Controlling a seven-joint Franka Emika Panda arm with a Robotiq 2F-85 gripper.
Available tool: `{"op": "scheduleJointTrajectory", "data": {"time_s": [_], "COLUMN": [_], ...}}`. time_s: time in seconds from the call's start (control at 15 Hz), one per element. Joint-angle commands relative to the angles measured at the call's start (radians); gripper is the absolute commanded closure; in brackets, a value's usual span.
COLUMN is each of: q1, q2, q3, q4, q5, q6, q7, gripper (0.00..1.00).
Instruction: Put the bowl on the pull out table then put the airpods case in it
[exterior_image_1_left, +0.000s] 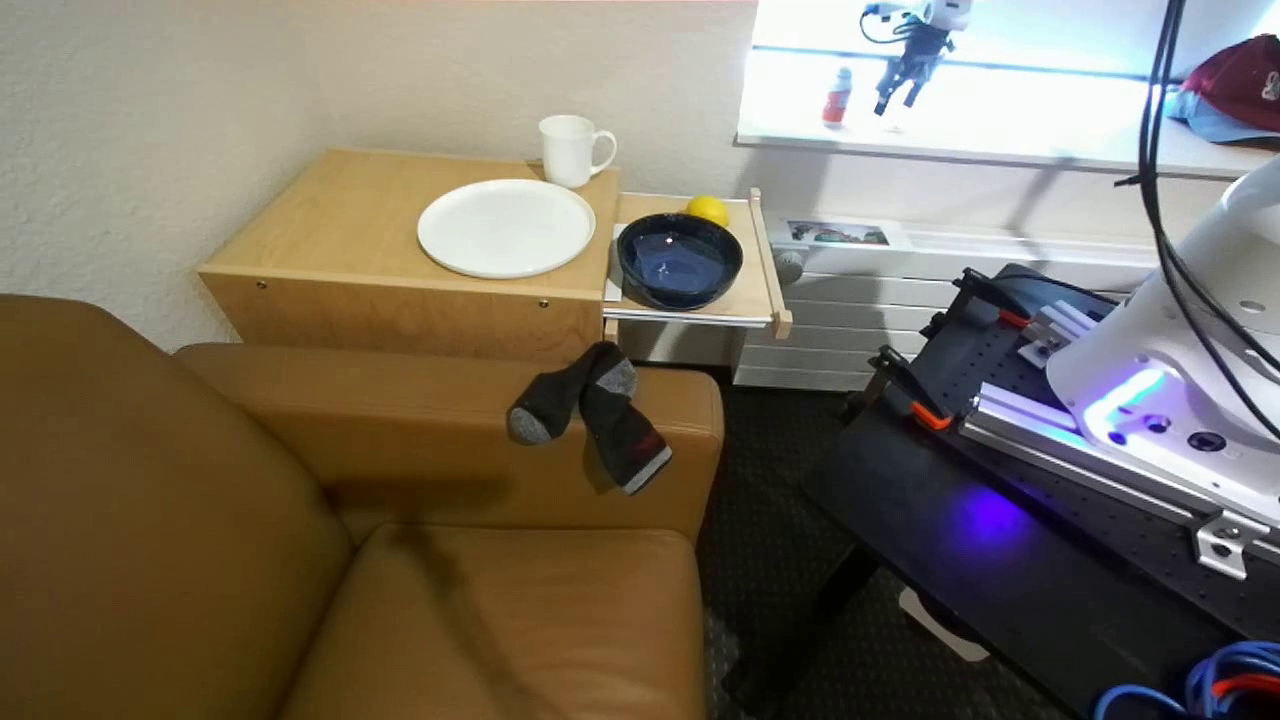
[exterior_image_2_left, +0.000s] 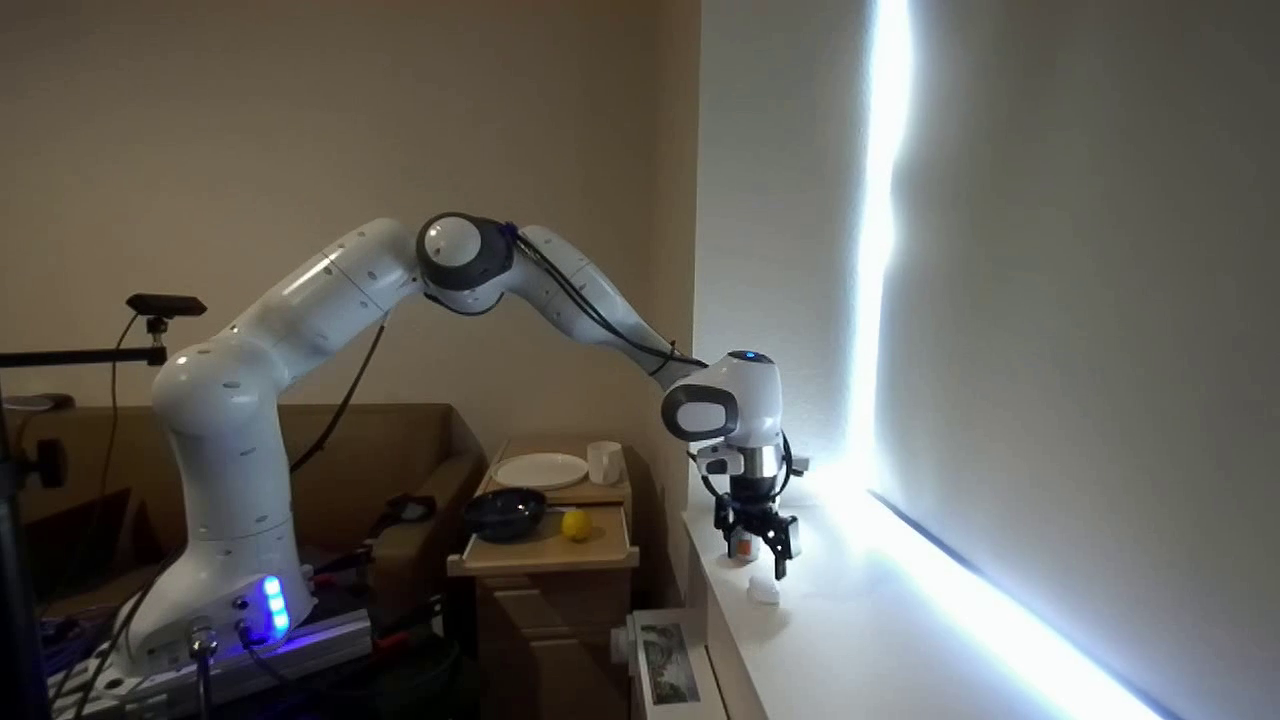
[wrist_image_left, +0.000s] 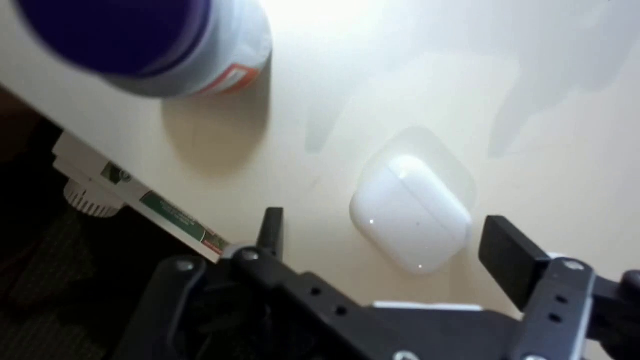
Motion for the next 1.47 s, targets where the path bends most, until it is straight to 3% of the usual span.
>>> {"op": "scheduleJointTrajectory", "data": {"time_s": [0.0,0.2,0.53,0.6,0.67,0.93,1.2,1.4], "q1": [-0.024,-0.035,-0.045,-0.046,-0.046,-0.055,-0.068,-0.100], "q2": [0.036,0.107,0.120,0.125,0.125,0.121,0.115,0.052], "q3": [0.020,0.014,0.015,0.015,0.015,0.024,0.032,0.060], "q4": [0.052,0.138,0.153,0.156,0.154,0.163,0.158,0.105], "q5": [-0.038,-0.056,-0.093,-0.098,-0.101,-0.097,-0.088,-0.069], "q6": [-0.010,-0.031,-0.090,-0.100,-0.106,-0.131,-0.129,-0.117], "q7": [0.071,0.144,0.157,0.159,0.159,0.159,0.145,0.064], "gripper": [0.00,0.00,0.00,0.25,0.26,0.54,0.56,0.56]}}
